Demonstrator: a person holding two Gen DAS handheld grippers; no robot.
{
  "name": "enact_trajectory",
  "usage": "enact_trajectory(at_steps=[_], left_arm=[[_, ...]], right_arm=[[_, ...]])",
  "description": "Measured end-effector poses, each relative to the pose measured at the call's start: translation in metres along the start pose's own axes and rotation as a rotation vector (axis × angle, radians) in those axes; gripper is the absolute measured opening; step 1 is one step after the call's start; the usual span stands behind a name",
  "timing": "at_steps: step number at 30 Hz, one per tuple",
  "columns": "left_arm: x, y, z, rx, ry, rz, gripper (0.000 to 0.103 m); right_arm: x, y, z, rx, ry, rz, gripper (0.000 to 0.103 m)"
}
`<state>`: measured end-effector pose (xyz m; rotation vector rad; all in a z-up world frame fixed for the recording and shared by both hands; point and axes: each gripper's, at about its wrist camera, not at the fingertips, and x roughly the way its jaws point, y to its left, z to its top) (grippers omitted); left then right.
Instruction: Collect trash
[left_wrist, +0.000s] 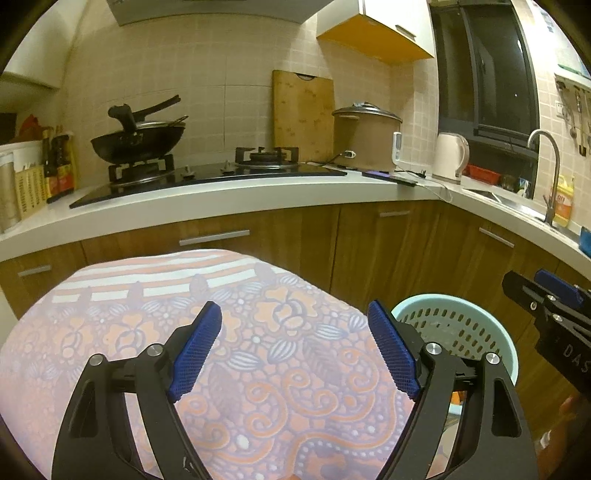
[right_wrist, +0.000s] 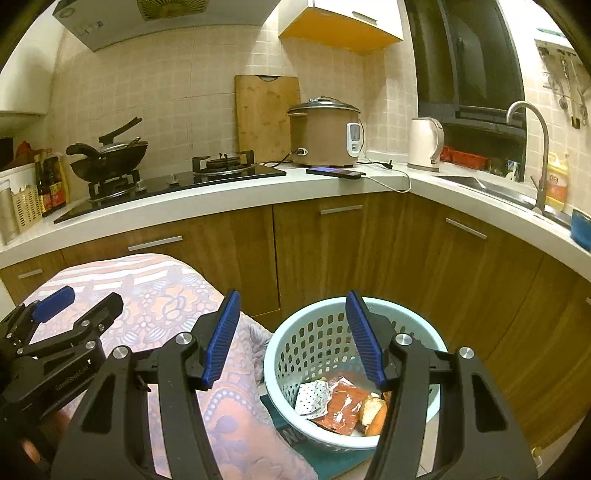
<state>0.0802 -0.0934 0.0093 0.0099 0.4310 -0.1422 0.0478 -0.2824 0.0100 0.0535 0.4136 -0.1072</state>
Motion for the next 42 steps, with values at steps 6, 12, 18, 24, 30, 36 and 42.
enact_trajectory(at_steps=[6,12,18,24,30,36,42], left_arm=[[-0.0005,-0.0019,-0.0004,0.009,-0.002,-0.001,0.082],[-0.0006,-0.0018,-0.0002,0.002,-0.003,-0.006,0.082],[0.0001,-0.0020,0.0001,0.005,0.001,-0.004,0.085],[0.0002,-0.0022,-0.0001,0.004,0.000,-0.009,0.096],[-0.0010,-0.0033,-0.0004,0.007,-0.004,-0.007,0.096],[-0.0008,-0.0018,0.0005,0.001,-0.004,-0.004,0.096],[-0.0002,0.0034,0.0022,-0.022,0.001,-0.014,0.096]], right_arm=[[0.0024,-0.0030,0.0007,0.018,0.010,0.020,0.056],[0.0029,-0.0043,-0.0012,0.024,0.015,0.014,0.056],[0.0034,-0.0057,-0.0024,0.034,0.019,0.023,0.056],[0.0046,-0.0055,-0.0034,0.035,0.025,0.018,0.056],[0.0048,-0.0055,-0.0043,0.041,0.032,0.021,0.056],[0.0048,-0.0056,-0.0042,0.045,0.031,0.020,0.063],[0.0041,-0.0049,-0.0049,0.047,0.029,0.018,0.064]])
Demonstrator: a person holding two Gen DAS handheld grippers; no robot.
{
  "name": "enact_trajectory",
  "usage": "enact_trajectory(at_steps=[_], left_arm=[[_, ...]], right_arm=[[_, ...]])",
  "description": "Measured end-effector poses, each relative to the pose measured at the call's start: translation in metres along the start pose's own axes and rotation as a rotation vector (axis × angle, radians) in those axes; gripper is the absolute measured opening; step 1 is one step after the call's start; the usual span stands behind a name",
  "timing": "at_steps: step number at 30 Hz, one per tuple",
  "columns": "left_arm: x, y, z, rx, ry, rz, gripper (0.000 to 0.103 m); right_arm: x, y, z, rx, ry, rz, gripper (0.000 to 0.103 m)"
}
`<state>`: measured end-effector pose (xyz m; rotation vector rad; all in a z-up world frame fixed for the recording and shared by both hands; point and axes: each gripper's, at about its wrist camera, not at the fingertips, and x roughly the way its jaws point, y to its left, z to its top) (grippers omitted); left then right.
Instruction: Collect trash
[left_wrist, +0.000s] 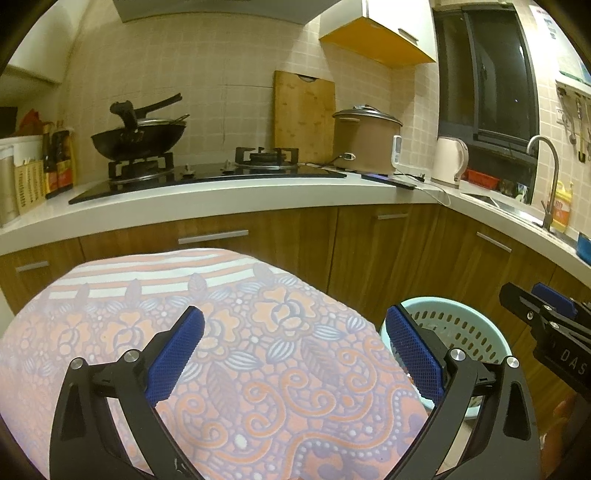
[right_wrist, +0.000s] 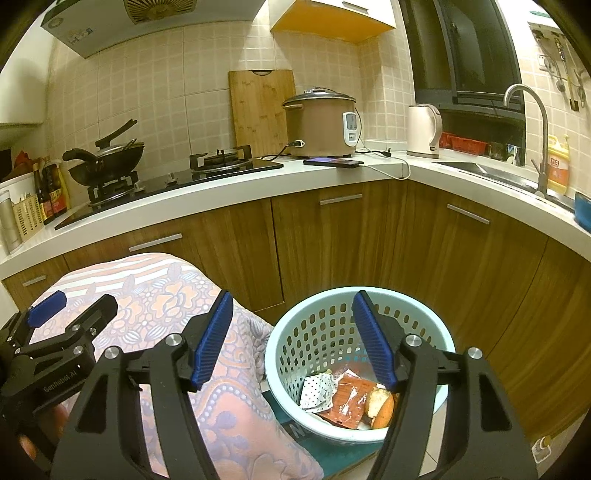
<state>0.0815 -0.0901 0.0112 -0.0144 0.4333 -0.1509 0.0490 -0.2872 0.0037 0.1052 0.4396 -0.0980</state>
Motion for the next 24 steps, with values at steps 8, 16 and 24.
enact_trajectory(at_steps=[8,16,24], left_arm=[[0.0024,0.0024,-0.0003,-0.008,0.011,0.008,0.096],[0.0042,0.0078,-0.0009,-0.029,0.018,0.011,0.096],[0.0039,0.0071,-0.0011,-0.022,0.016,0.015,0.096]], right_arm=[[-0.0005,0.0008,-0.0016,0.003,0.005,-0.002,0.066],[-0.0008,-0.0001,-0.0022,0.013,0.009,-0.002,0.072],[-0.0010,-0.0009,-0.0021,0.021,0.010,-0.006,0.075]])
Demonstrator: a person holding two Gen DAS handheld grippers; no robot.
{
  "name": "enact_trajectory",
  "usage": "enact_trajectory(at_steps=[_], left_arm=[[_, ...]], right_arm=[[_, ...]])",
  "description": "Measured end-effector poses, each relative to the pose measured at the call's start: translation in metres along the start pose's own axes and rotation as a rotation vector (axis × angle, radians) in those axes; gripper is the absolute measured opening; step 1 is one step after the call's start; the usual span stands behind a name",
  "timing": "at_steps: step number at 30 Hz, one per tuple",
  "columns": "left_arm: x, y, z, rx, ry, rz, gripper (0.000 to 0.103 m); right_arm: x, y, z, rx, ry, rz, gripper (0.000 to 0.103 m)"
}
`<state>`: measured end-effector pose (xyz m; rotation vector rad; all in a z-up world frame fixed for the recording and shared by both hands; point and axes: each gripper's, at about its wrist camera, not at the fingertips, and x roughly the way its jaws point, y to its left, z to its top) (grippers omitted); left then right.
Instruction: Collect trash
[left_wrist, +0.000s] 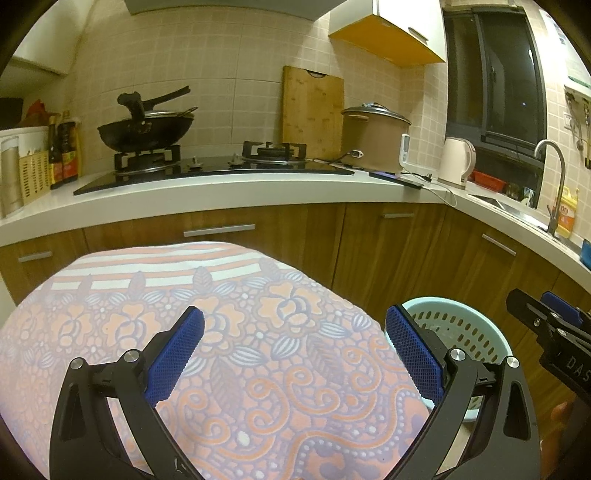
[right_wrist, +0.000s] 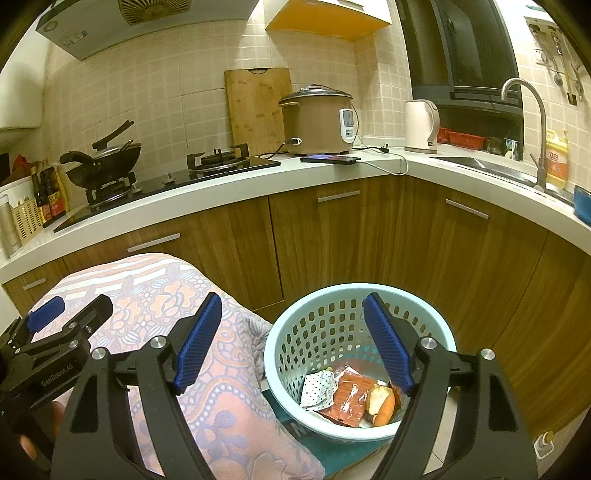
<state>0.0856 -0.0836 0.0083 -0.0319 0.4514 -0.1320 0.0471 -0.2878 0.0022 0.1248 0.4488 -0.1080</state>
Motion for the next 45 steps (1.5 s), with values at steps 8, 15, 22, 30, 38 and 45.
enact_trajectory(at_steps=[8,15,22,30,38,45], left_arm=[[0.0003,0.0004,0.0001,-0.001,0.001,-0.001,0.096],[-0.0015,-0.0020,0.0000,0.007,-0.005,0.000,0.096],[-0.0016,-0.0027,0.0003,0.005,-0.003,0.004,0.096],[-0.0022,-0.0041,0.0007,0.003,0.002,0.004,0.096],[-0.0025,-0.0020,0.0017,-0.007,0.005,0.003,0.096],[-0.0033,-0.0012,0.0020,-0.013,0.001,0.009,0.096]], right_arm=[[0.0000,0.0009,-0.0010,-0.004,0.001,0.000,0.075],[-0.0003,0.0020,-0.0020,-0.008,0.001,0.002,0.075],[0.0000,0.0040,-0.0022,-0.010,0.004,0.005,0.075],[0.0023,0.0041,-0.0019,-0.014,0.007,0.014,0.075],[0.0039,0.0044,0.0002,-0.025,0.006,0.018,0.075],[0.0041,0.0051,0.0006,-0.026,0.007,0.021,0.075]])
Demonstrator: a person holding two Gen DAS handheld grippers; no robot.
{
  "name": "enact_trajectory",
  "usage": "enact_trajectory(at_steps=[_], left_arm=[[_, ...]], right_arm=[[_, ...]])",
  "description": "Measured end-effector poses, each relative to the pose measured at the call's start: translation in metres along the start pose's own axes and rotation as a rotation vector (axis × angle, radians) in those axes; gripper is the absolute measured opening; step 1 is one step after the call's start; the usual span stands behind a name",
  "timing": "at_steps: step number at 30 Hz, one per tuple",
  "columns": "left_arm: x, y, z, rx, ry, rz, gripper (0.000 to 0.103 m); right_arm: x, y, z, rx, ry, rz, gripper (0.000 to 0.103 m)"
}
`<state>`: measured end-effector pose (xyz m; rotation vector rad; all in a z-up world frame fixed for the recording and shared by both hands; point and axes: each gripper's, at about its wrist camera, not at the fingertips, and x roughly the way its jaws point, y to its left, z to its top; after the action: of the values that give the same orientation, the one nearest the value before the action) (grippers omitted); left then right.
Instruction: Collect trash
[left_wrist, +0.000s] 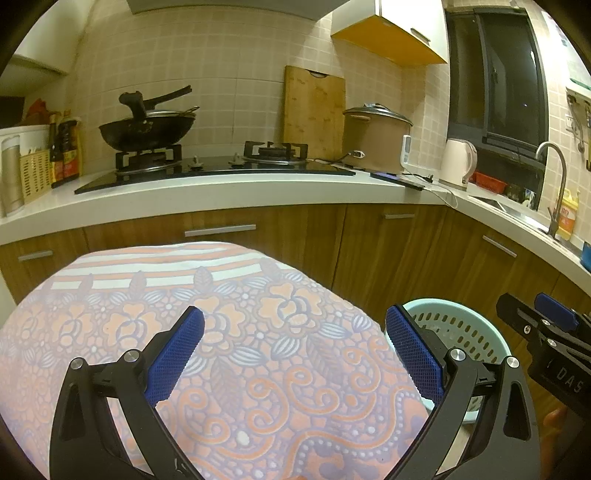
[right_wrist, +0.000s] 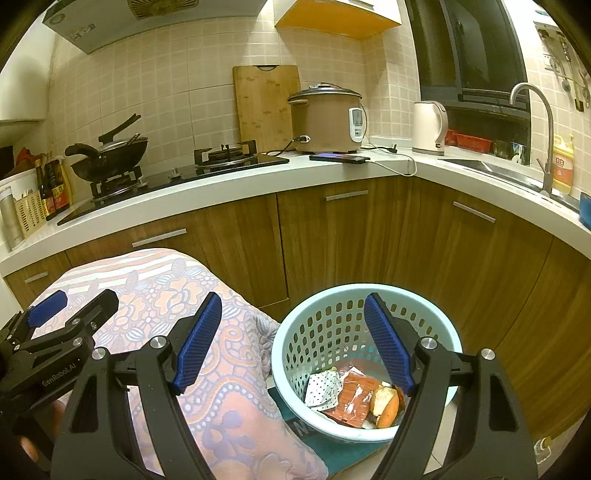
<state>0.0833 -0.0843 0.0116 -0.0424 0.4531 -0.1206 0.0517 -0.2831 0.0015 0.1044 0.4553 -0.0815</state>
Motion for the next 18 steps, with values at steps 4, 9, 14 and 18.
enact_trajectory(at_steps=[4,9,14,18], left_arm=[[0.000,0.001,0.001,-0.005,-0.005,0.004,0.096],[-0.008,0.000,0.001,-0.001,-0.039,0.014,0.096],[-0.009,-0.002,0.002,0.018,-0.029,0.011,0.096],[-0.010,0.000,0.002,0.012,-0.007,0.009,0.096]], right_arm=[[0.002,0.000,0.000,-0.004,0.002,0.005,0.075],[0.002,-0.001,0.002,-0.009,0.001,0.009,0.075],[-0.001,-0.002,0.003,-0.011,-0.003,0.004,0.075],[-0.003,-0.002,0.004,-0.013,-0.006,0.001,0.075]])
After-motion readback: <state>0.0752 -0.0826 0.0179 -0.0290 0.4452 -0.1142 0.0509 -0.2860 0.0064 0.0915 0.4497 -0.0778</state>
